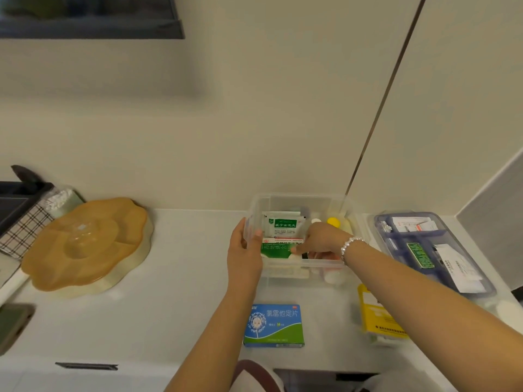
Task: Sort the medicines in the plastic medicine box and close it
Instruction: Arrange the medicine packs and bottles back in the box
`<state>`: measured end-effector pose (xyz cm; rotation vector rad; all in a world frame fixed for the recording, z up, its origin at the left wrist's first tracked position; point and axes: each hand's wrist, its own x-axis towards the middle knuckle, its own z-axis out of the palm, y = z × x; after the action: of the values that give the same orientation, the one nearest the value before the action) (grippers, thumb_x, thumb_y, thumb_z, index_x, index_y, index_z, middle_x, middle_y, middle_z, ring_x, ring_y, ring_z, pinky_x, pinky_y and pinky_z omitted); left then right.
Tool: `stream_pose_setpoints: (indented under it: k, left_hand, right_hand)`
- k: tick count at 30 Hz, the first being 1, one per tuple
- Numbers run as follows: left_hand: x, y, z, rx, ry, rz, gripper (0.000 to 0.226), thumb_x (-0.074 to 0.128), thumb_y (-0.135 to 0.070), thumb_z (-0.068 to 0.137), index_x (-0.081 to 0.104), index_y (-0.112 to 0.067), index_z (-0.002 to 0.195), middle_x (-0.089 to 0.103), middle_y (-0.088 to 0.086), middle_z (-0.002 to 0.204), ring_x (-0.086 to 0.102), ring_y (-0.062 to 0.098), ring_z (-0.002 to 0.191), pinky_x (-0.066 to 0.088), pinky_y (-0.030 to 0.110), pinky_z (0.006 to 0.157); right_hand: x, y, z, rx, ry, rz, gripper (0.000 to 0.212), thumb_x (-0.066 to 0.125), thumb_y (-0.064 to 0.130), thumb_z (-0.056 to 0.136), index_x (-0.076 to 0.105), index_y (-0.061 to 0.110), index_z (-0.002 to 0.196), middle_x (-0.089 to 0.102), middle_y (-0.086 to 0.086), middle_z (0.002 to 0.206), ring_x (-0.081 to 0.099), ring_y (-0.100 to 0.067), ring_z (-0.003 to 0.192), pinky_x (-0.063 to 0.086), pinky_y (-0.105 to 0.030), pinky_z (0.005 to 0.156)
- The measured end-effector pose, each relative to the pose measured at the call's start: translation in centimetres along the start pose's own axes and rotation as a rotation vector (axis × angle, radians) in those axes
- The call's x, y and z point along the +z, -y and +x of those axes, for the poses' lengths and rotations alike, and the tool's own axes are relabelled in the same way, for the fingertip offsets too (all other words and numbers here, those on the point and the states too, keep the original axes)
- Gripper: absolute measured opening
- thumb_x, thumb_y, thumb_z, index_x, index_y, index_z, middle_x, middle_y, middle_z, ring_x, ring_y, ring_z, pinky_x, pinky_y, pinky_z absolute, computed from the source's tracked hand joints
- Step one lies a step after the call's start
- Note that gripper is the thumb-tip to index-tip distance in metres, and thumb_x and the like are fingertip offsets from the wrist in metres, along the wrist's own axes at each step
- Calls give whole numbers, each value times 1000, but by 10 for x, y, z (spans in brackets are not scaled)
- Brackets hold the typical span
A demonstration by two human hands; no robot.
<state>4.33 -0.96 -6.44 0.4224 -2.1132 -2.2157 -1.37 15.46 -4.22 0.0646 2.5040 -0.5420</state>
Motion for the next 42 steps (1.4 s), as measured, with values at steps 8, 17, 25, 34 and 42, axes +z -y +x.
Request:
stream_pose_setpoints:
  k: [8,17,25,34,42]
  left_hand:
    - [0,1,1,15,-5,-5,42,50,-26,93,42,-27,134,54,-10,115,57,-2,92,51,10,64]
    - [-1,1,0,15,-4,-8,45,51,-25,93,41,-26,136,53,-3,130,56,12,111,51,20,82]
    - [0,4,2,13,-12,-35,45,52,-27,92,42,-25,136,55,0,132,58,14,111,53,20,79]
    - [0,5,2,26,-4,-38,45,53,-25,92,42,-26,135,55,-7,123,55,-5,97,47,2,62]
    - [0,7,3,32,-20,-13,47,54,-29,91,41,-28,136,51,-13,123,54,2,102,46,2,63]
  right_hand:
    - [-1,-1,12,6,114,272,27,62,26,86,59,15,110,55,-3,70,49,-13,51,36,-18,37]
    - [-14,3,21,8,353,82,36,45,29,95,47,21,130,53,-11,112,43,-10,55,36,-18,43]
    - [-8,-1,18,-36,226,97,42,53,34,89,50,23,129,54,-5,116,55,-14,60,50,-23,53]
    - [1,6,16,-227,38,-206,35,63,36,82,69,16,111,68,-1,113,60,-19,100,49,-30,89]
    - [1,0,22,-164,-105,-13,27,75,27,73,75,12,95,72,-4,105,65,-14,87,47,-24,73]
